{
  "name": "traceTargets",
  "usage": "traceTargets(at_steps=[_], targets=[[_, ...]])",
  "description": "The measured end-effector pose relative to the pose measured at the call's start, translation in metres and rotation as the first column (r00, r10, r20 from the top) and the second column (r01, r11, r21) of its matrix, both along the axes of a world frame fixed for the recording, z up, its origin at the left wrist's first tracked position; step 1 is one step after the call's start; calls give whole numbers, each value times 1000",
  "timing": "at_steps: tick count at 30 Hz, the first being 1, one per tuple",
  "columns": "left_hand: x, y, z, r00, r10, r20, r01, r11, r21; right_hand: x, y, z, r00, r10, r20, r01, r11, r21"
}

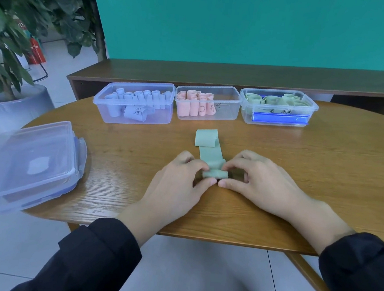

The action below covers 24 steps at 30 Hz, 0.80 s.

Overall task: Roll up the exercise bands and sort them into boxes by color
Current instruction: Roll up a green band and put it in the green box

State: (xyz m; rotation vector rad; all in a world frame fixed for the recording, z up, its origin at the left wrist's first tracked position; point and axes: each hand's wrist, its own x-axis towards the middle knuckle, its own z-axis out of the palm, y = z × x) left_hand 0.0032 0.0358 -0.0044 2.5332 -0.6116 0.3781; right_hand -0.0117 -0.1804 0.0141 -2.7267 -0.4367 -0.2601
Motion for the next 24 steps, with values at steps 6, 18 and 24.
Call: traceTargets(at_steps=[6,18,24], targets=[[0,-3,3,994,-56,99,57,998,-6,5,2,-3,997,68,24,-70,993,91],[0,3,-3,992,-121,35,124,986,-112,2,3,-2,976,206,74,-218,946,242],[3,0,-1,989,-139,-54,132,985,-110,5,4,-7,984,171,54,-179,956,233]])
